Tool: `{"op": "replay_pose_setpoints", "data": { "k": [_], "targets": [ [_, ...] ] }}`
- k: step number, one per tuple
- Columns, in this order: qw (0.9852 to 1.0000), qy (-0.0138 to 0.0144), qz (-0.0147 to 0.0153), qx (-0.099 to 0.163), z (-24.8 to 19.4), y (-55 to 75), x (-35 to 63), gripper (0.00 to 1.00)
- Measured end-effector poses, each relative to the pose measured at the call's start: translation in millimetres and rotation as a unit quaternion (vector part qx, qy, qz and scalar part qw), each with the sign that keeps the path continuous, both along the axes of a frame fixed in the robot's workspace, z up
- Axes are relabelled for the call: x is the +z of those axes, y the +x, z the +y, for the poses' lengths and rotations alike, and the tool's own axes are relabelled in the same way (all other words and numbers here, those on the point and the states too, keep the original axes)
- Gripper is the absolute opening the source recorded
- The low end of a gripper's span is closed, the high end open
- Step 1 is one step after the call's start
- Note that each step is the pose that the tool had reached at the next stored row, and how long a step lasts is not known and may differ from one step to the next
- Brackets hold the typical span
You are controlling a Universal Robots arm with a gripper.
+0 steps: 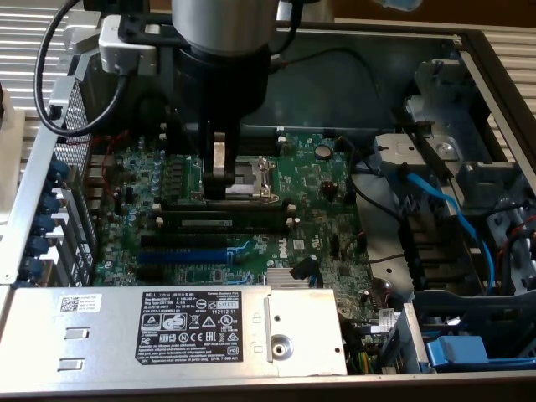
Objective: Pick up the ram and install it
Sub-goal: 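Press down the ram until it locks into place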
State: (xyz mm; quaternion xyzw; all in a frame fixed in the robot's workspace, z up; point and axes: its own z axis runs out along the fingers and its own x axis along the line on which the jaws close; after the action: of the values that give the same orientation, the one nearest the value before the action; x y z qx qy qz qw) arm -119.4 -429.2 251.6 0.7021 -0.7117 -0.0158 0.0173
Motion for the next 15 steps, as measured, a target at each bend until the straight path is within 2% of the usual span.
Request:
{"op": "replay_pose_setpoints", "data": {
  "k": [12,14,15],
  "targets": [
    [0.9999,-0.0007,0.0000,-0.011,0.2,3.7,0.4,0.10],
    [0.9997,-0.0006,-0.0001,-0.026,0.3,3.7,0.4,0.10],
    [0.9991,-0.0007,0.0000,-0.041,0.2,3.7,0.5,0.10]
  ]
}}
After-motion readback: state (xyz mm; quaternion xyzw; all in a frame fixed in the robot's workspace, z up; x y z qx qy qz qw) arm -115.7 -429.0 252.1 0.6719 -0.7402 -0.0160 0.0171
